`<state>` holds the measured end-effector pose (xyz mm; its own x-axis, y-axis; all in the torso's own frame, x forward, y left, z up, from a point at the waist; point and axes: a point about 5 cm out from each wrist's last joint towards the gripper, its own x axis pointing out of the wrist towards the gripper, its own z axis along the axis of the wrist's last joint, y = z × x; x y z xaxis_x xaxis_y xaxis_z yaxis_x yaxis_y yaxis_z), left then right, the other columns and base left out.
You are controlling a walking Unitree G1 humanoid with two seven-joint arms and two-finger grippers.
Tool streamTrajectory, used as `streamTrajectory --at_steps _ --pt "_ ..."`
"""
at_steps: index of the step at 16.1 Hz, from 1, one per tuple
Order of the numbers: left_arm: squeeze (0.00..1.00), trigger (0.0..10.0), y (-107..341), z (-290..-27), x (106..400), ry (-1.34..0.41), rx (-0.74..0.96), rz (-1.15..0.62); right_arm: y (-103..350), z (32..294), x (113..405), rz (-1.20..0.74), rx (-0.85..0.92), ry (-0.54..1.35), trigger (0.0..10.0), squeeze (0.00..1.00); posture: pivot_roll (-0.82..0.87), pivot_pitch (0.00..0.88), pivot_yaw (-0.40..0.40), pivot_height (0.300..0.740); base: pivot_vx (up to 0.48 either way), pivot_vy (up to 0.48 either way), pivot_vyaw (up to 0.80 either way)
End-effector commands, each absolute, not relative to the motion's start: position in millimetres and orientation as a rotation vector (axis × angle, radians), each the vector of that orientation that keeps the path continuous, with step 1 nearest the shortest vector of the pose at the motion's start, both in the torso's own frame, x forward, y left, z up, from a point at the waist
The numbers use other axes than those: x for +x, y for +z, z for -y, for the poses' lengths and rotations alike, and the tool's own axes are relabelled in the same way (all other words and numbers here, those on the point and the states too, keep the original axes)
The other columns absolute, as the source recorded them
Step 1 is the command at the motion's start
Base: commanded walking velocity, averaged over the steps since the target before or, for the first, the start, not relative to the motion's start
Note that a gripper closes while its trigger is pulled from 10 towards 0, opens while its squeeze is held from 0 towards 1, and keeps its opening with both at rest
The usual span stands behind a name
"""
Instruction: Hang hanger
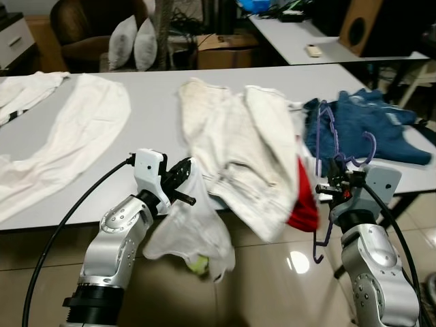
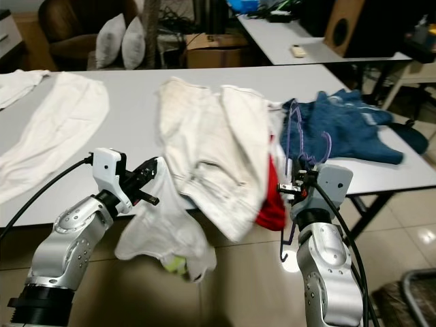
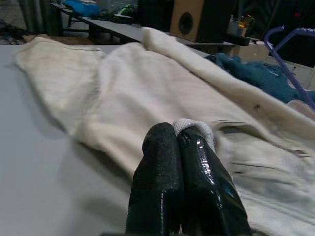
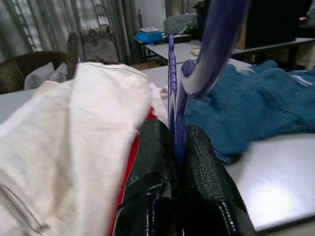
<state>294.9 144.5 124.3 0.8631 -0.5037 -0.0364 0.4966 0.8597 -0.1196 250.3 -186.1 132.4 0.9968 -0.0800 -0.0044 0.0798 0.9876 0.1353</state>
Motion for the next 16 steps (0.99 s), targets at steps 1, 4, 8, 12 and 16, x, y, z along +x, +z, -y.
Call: streamTrajectory --at_steps 1,4,8,12,16 --pt "0.0 10.0 128 -143 293 -0.54 -0.098 -0.058 135 184 248 0.013 0.137 -0.068 10.0 0.0 -0.22 0.024 -0.001 0.74 0.0 -0.326 0.0" --pt "0.0 10.0 126 -141 290 -0.567 -0.09 -0.085 138 175 243 0.018 0.145 -0.073 10.0 0.0 -0.22 0.025 0.016 0.74 0.0 -0.344 0.0" --pt "0.0 10.0 125 -139 290 -0.599 -0.075 -0.099 146 175 239 0.029 0.146 -0.09 10.0 0.0 -0.23 0.025 0.032 0.74 0.0 -0.344 0.0" --pt "0.0 10.0 126 -136 292 -0.604 -0.069 -0.097 149 178 242 0.03 0.14 -0.094 10.0 0.0 -0.23 0.012 0.033 0.74 0.0 -0.32 0.0" --pt "0.0 10.0 126 -135 292 -0.607 -0.06 -0.091 146 183 246 0.02 0.127 -0.094 10.0 0.0 -0.23 0.004 0.028 0.74 0.0 -0.271 0.0"
